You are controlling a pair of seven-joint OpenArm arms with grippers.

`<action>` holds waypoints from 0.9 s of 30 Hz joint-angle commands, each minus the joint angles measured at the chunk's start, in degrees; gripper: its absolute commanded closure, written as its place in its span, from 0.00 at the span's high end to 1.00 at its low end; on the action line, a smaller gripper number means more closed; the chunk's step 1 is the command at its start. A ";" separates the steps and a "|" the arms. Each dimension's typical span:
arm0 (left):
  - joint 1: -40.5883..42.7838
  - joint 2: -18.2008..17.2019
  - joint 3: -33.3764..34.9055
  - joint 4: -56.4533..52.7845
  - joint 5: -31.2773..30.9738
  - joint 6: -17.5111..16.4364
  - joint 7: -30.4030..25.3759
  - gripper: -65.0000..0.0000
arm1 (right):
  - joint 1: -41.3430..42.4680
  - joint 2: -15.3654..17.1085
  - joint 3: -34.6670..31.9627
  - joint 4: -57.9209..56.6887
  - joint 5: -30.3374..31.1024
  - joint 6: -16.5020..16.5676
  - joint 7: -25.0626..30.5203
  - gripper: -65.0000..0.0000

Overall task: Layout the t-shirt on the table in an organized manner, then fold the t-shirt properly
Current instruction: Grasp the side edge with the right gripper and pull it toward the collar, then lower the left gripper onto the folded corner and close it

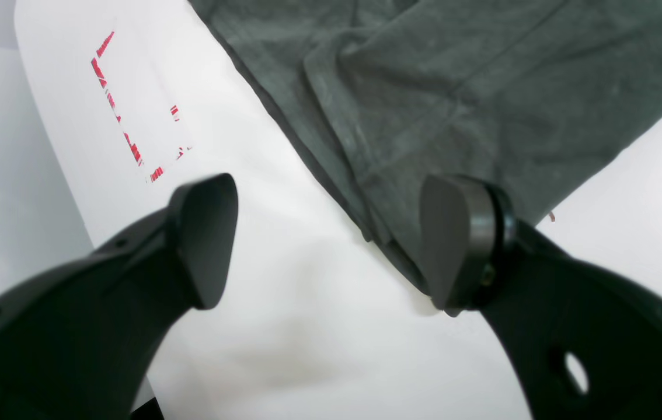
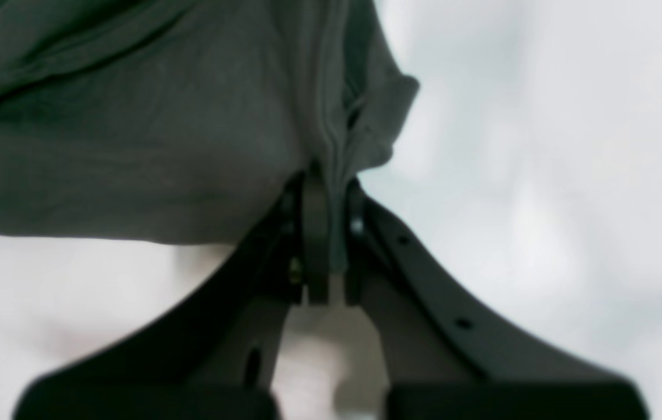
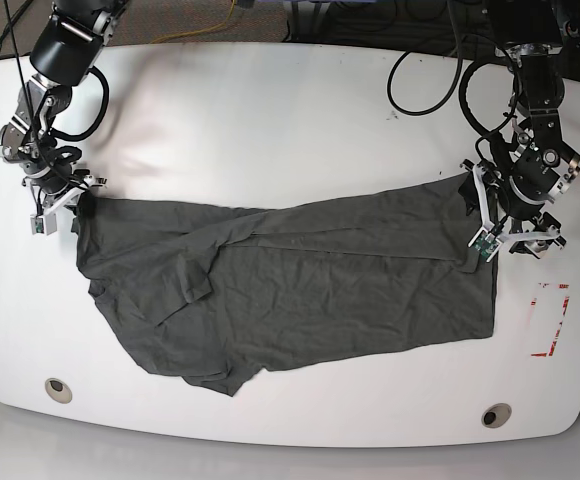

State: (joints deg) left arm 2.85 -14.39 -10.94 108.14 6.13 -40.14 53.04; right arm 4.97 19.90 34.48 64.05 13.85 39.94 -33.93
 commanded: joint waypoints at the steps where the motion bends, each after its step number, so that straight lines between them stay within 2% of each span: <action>1: -0.79 -0.51 -2.91 1.01 -0.02 0.14 -0.95 0.70 | -1.15 1.24 0.20 1.49 0.18 0.06 -0.05 0.00; 6: -0.79 0.55 -8.01 0.92 -0.20 0.14 -0.95 0.71 | -3.17 0.80 0.20 3.60 0.18 0.06 -0.05 0.00; 13: -0.79 3.36 -10.82 0.83 -0.37 0.14 -1.04 0.70 | -4.49 0.80 0.20 3.68 0.62 0.06 -0.05 0.00; 20: -0.70 7.23 -11.43 -1.02 -0.37 0.14 -5.52 0.72 | -4.49 0.71 0.20 3.68 0.62 0.06 -0.05 0.00; 27: -0.96 8.02 -11.70 -8.93 -0.37 0.14 -8.95 0.87 | -4.49 0.71 0.20 3.68 0.62 0.06 -0.05 0.00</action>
State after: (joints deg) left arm 2.83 -5.87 -22.35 100.18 5.96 -40.34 46.57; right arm 0.25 19.70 34.57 67.13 15.51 40.12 -32.16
